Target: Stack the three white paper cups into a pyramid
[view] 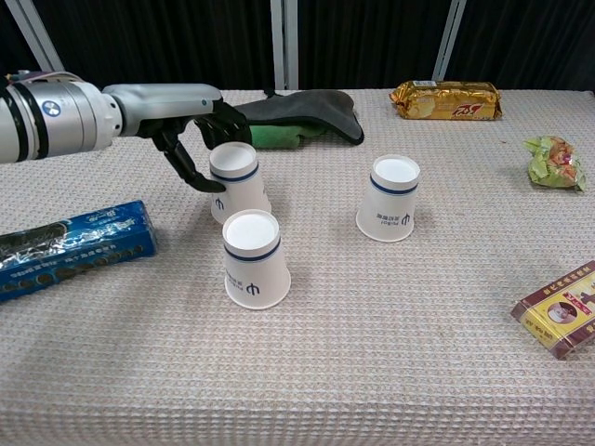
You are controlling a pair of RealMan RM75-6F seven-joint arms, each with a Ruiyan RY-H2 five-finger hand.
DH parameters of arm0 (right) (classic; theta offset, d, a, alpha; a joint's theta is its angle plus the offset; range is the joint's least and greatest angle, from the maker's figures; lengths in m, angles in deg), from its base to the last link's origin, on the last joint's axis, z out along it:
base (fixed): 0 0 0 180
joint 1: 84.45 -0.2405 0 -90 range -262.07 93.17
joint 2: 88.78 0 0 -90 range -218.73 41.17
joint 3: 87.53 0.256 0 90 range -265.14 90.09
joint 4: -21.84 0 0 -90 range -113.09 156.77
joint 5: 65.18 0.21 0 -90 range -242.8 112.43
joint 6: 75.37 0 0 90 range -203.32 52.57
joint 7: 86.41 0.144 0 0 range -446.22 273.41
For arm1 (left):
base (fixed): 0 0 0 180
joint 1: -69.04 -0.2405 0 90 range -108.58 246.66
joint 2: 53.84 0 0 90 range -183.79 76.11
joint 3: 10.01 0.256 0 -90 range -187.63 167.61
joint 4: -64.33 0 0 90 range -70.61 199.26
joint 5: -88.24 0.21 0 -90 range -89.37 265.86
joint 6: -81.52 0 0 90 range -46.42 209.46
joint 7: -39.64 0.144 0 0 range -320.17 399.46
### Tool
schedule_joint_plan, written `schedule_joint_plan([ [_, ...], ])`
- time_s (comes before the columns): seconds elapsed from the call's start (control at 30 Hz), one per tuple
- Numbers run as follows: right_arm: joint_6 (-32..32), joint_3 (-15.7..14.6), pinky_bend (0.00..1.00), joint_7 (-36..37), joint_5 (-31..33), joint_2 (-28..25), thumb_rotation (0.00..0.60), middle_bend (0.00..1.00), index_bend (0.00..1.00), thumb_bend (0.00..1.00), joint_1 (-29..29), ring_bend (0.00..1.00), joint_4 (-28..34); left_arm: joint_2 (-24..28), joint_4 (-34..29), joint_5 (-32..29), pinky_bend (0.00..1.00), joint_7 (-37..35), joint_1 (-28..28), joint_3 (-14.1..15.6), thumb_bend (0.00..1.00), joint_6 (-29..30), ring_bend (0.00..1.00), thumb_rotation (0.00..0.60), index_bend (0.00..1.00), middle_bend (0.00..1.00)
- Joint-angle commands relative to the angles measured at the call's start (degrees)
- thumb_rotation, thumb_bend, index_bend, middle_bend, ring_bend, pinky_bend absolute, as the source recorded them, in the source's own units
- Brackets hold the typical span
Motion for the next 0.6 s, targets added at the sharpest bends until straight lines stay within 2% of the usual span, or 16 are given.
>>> schedule_joint_plan([
  [0.03,0.0,0.0,0.0,0.0,-0.1,0.0,0.6,0.14,0.0,0.22,0.0,0.0,0.0,-0.3,0.3,-0.2,0.27,1.4,0.2,0.6,0.25,0.4,0.3,0.6,0.37,0.41],
  [0.17,-0.3,0.0,0.0,-0.7,-0.2,-0.4,0.6,0.14,0.0,0.22,0.0,0.0,0.7,-0.1,-0.7,-1.3,0.23,2.7,-0.1,1.3,0.13,1.2,0.21,0.6,0.25,0.29],
  [0.27,-1.2,0.0,0.0,-2.7,0.0,-1.3,0.6,0.13,0.0,0.21,-0.4,0.0,2.1,1.2,-2.8,-1.2,0.22,3.1,-1.0,1.6,0.11,2.9,0.16,0.6,0.18,0.23],
  [0.47,-7.9,1.7,0.0,-5.5,2.0,-4.2,0.6,0.1,0.0,0.13,-4.2,0.0,8.9,5.8,-8.2,1.7,0.21,3.6,-5.4,2.5,0.11,10.7,0.15,0.6,0.13,0.21],
  [0.6,-15.6,3.7,0.0,-7.5,3.1,-5.3,0.6,0.1,0.0,0.21,-9.6,0.0,13.0,9.8,-11.4,3.4,0.2,4.8,-9.6,3.8,0.11,17.2,0.15,0.6,0.13,0.21],
])
